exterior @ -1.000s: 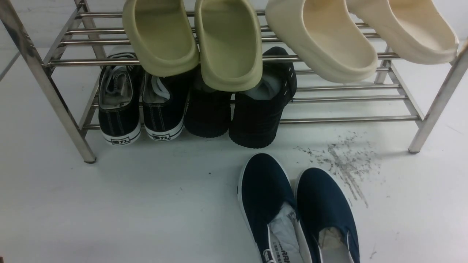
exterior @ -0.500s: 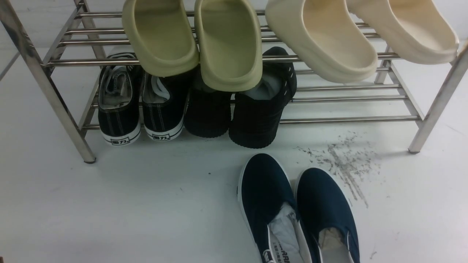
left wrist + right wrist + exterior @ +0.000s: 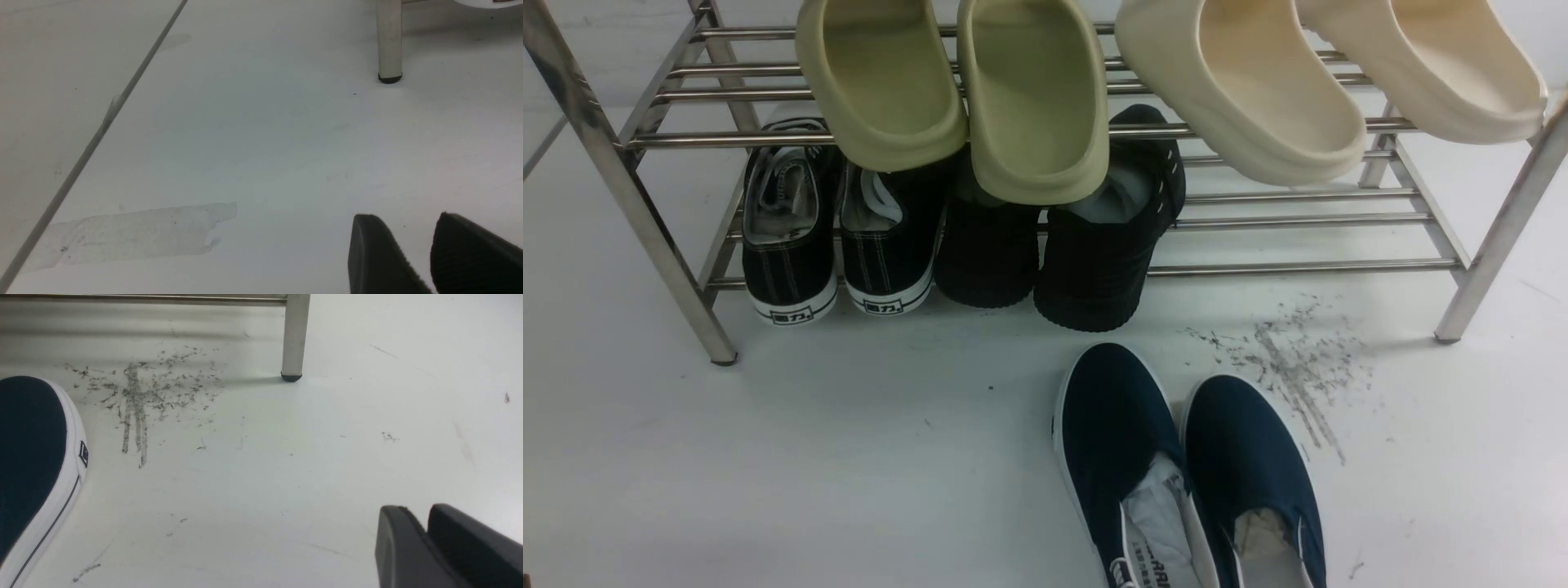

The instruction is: Take the shoes off the shelf with your hand on the white table.

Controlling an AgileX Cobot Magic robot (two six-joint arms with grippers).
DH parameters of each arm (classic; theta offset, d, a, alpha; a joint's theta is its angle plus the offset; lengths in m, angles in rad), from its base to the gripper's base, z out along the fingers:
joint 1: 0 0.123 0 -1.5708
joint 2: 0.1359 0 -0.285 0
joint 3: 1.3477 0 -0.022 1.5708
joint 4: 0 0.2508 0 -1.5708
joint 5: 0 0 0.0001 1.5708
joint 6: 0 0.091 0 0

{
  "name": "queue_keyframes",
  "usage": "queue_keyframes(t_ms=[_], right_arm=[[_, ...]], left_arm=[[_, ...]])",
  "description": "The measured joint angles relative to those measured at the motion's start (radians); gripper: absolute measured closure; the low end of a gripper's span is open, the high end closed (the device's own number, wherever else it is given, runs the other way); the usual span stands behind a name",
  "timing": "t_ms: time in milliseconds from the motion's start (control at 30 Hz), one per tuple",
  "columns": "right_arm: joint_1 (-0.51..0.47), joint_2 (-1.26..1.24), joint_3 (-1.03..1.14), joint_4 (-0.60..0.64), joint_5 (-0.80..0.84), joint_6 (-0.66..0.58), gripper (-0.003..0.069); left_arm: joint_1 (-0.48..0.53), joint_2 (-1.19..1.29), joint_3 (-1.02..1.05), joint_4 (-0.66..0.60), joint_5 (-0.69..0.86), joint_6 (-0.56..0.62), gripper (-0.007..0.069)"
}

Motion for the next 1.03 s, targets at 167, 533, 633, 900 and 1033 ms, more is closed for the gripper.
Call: queue_keyframes(t_ms=[167, 533, 633, 900, 1033], right_arm=[[0.0, 0.0, 0.0, 0.0, 0.0, 0.0, 0.0529], [0.0, 0.0, 0.0, 0.0, 0.0, 0.0, 0.0515], [0.0, 0.0, 0.0, 0.0, 0.0, 0.0, 0.051], [0.0, 0.0, 0.0, 0.0, 0.0, 0.0, 0.0498], [0.0, 0.0, 0.0, 0.0, 0.0, 0.0, 0.0494]], left_arm=[[0.0, 0.0, 0.0, 0.0, 0.0, 0.0, 0.0385], [0.0, 0.0, 0.0, 0.0, 0.0, 0.0, 0.0385], [0.0, 0.0, 0.0, 0.0, 0.0, 0.0, 0.0385], [0.0, 0.0, 0.0, 0.0, 0.0, 0.0, 0.0385], [0.0, 0.0, 0.0, 0.0, 0.0, 0.0, 0.0385]])
